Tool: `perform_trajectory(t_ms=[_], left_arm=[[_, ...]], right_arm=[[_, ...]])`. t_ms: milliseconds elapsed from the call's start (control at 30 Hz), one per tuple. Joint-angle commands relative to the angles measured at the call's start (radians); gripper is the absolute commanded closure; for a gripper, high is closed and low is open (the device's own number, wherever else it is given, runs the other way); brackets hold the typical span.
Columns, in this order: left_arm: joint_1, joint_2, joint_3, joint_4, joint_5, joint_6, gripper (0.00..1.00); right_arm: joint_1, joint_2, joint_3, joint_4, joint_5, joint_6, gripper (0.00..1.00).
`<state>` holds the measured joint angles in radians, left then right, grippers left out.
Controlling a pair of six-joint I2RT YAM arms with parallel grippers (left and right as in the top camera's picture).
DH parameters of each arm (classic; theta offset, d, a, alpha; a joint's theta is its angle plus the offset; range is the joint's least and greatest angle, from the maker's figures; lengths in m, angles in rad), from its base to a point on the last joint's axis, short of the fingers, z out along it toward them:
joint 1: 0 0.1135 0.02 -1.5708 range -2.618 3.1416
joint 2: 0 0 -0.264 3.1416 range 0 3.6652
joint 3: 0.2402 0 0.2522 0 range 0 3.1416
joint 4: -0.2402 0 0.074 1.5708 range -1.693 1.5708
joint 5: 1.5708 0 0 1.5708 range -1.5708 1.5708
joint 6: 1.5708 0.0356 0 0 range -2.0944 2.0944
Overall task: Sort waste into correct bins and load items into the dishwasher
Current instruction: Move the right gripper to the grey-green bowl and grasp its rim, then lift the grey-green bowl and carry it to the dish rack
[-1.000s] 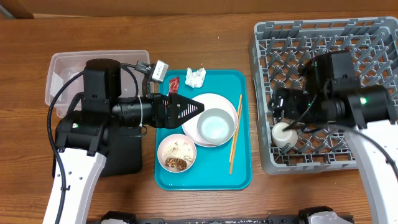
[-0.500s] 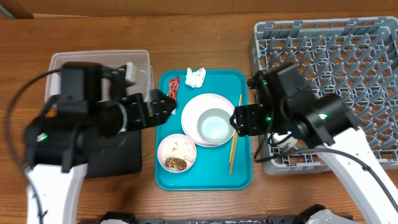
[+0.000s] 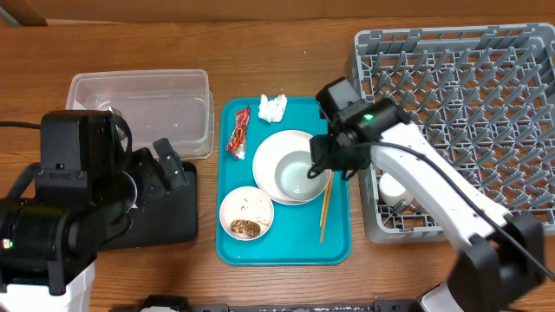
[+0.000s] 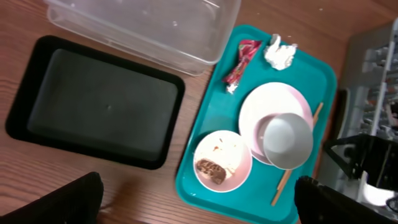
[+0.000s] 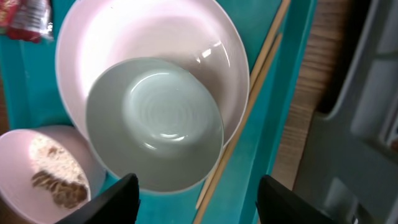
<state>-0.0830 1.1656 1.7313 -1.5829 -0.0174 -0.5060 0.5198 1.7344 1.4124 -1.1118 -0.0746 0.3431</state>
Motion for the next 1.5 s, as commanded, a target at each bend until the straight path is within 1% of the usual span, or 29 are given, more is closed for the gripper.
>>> perform_trajectory(t_ms=[0,167,300,400,500,667,700,733,800,933,967,1000,1300,1367,1467], left_arm=[[0.006,0.009,0.01,-0.002,-0.045,-0.014,0.0],[0.006,0.019,0.01,-0.002,-0.045,-0.014,0.0],[0.006,0.029,0.01,-0.002,-0.045,-0.014,0.0],[0.006,0.033,0.01,-0.002,-0.045,-0.014,0.0],[0.006,0.039,0.01,-0.002,-0.045,-0.014,0.0],[0.006,0.04,0.01,-0.002,-0.045,-0.014,0.0],[0.006,0.04,0.01,-0.002,-0.045,-0.014,0.0],[0.006,0.04,0.01,-0.002,-0.045,-0.014,0.0],[0.006,0.04,0.01,-0.002,-0.045,-0.014,0.0],[0.006,0.04,0.01,-0.002,-0.045,-0.014,0.0],[0.005,0.04,0.01,-0.002,-0.045,-0.014,0.0],[0.005,0.04,0.01,-0.002,-0.045,-0.014,0.0],[0.005,0.04,0.01,-0.002,-0.045,-0.014,0.0],[0.005,0.04,0.01,-0.002,-0.045,-0.014,0.0],[0.005,0.04,0.01,-0.002,-0.045,-0.014,0.0]], right_arm=[[0.005,0.058,-0.002,0.019,0.015,-0.01,0.36],[0.002,0.135,-0.002,0.026,0.074,-0.01,0.36],[0.002,0.151,-0.003,0.037,0.037,-0.032,0.43],[0.003,0.158,-0.01,0.053,0.035,-0.031,0.45],[0.003,0.167,-0.025,0.087,0.01,-0.028,0.51],[0.003,0.194,-0.038,0.104,-0.008,-0.028,0.52],[0.003,0.199,-0.043,0.107,-0.008,-0.028,0.54],[0.003,0.202,-0.05,0.112,-0.008,-0.028,0.58],[0.002,0.203,-0.056,0.119,-0.006,-0.027,0.71],[0.0,0.2,-0.037,0.115,-0.005,-0.025,0.89],[-0.001,0.198,-0.026,0.108,-0.005,-0.025,0.93],[-0.002,0.194,-0.012,0.099,-0.005,-0.025,0.95],[-0.006,0.092,0.155,-0.03,0.043,-0.025,0.96],[-0.006,0.06,0.185,-0.061,0.087,-0.021,0.96],[-0.006,-0.006,0.207,-0.088,0.237,0.042,0.96]])
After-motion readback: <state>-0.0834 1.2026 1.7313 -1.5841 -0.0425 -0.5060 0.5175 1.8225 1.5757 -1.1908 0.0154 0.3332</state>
